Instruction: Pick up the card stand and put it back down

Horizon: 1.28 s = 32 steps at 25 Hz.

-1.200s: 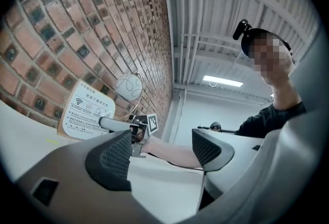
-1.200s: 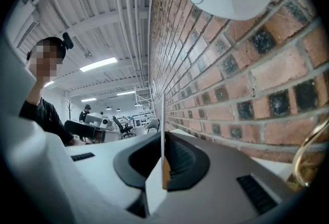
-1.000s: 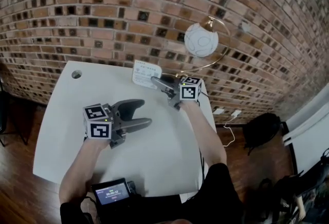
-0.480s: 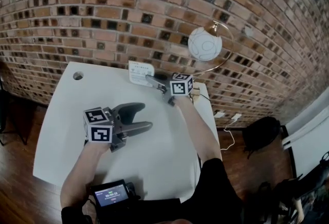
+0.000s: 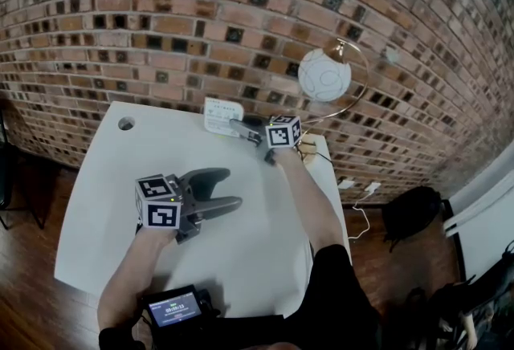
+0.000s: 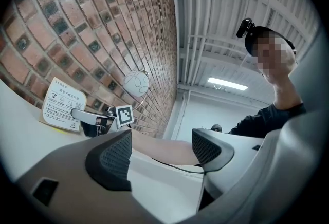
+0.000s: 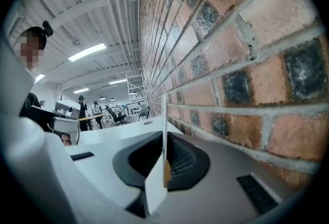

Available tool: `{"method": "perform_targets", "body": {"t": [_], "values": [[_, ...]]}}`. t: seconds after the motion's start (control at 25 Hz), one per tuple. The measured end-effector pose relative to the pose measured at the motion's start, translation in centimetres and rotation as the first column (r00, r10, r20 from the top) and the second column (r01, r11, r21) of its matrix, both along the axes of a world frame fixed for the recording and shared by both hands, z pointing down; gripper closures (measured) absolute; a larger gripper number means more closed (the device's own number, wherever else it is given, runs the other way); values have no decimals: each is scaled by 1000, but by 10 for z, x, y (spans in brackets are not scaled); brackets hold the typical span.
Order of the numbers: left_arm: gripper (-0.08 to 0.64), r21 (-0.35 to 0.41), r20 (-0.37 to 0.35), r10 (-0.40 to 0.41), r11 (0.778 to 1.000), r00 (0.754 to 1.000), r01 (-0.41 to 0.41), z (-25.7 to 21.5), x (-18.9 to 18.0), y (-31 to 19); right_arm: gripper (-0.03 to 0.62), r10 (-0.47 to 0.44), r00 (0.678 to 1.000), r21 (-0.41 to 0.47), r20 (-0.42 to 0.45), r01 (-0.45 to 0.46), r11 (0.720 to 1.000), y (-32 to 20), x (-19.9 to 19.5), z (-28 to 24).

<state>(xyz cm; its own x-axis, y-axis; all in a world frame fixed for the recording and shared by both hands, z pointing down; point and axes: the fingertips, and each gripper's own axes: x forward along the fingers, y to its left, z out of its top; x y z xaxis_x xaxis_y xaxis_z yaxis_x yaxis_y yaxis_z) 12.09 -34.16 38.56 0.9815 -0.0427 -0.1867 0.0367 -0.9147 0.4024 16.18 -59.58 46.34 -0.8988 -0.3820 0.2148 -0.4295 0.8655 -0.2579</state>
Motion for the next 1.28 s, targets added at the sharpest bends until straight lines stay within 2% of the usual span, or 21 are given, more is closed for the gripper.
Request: {"method": "perform_targets", "body": {"t": [0.24,0.48,0.8,1.08,1.28], "values": [[198,0,3,-4,1000,1000,4,0,-1,-1,535,88,992,-21,-90,-90,996,-9,4,10],[198,-2,4,-4,1000,1000,4,1,-1,-2,525,205,971,-48,-124,-213,976,-9,13,9],[198,-2,10,-13,1000,1000,13,5,-1,-4,493,264,933,-8,-243,-274,962,-1,23,13],[198,-4,10,-8,1000,1000,8,3,-1,-3,484,329,903,-55,-278,-357,933,10,40,21],[198,-2,10,-9,1000,1000,9,5,0,-4,485,395,870,-45,-296,-426,904,5,49,20]]}}
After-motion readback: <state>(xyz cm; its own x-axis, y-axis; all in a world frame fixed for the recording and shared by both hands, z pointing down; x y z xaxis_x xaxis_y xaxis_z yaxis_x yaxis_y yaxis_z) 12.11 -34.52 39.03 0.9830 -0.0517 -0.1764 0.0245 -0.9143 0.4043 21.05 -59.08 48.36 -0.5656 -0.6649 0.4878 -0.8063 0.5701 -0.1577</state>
